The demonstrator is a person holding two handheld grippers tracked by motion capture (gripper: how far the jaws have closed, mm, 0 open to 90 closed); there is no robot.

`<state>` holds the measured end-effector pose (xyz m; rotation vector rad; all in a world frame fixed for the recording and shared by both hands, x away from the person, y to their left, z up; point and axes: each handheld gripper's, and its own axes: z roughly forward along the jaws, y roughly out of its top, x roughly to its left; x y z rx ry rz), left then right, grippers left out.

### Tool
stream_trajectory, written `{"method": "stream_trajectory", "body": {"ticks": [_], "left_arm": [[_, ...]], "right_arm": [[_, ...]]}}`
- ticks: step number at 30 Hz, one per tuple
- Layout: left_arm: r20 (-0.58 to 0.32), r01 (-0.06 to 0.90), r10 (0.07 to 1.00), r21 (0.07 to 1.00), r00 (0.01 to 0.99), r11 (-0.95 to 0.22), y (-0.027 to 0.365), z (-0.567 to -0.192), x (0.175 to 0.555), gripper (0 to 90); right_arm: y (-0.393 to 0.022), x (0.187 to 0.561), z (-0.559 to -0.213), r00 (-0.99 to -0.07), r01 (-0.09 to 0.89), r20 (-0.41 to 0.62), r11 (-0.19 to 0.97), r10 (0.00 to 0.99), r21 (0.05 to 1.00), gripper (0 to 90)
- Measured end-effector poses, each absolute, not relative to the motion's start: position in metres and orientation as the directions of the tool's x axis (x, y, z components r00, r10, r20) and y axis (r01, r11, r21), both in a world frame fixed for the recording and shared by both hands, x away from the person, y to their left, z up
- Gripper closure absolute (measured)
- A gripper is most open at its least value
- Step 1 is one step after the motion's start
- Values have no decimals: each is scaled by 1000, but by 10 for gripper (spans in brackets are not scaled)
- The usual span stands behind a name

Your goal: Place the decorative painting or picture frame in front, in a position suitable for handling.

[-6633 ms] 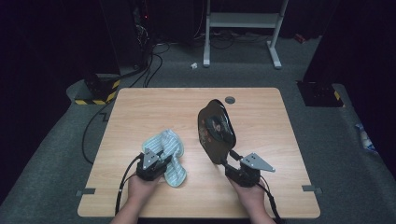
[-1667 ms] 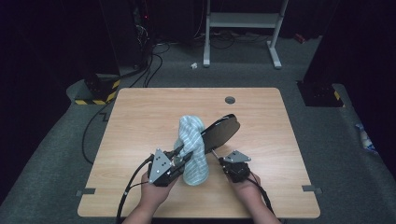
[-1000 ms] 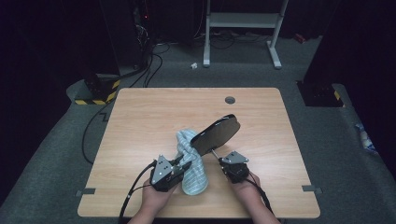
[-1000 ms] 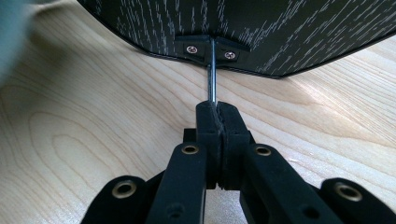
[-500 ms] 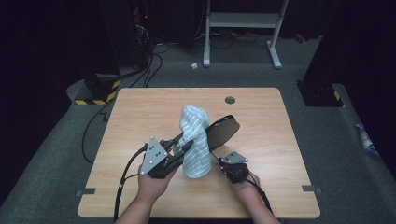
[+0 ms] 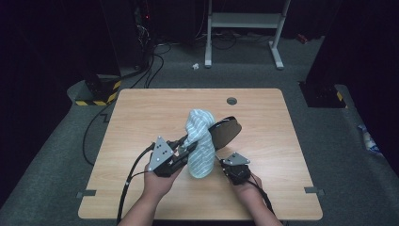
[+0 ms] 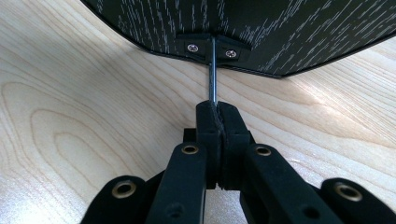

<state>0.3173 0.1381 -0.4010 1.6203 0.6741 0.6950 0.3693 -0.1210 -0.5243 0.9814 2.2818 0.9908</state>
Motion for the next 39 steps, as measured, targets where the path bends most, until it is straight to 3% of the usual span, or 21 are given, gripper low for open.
{"method": "stream_trajectory", "body": {"ticks": [20, 23, 31, 39], "left_arm": [[42, 244, 761, 935, 647, -259, 140, -486, 327, 678], [23, 252, 763, 937, 646, -242, 142, -486, 327, 678], [45, 152, 762, 971, 646, -186, 146, -455, 314, 679], [28, 230, 757, 945, 653, -233, 138, -477, 329, 679]], "right_arm": [[-122, 370, -524, -639, 429, -121, 481, 760, 764, 882], [-122, 370, -524, -638, 432, -118, 481, 761, 763, 883], [-121, 369, -524, -634, 436, -119, 480, 764, 761, 883], [-121, 370, -524, -637, 436, -116, 480, 762, 761, 884]]}}
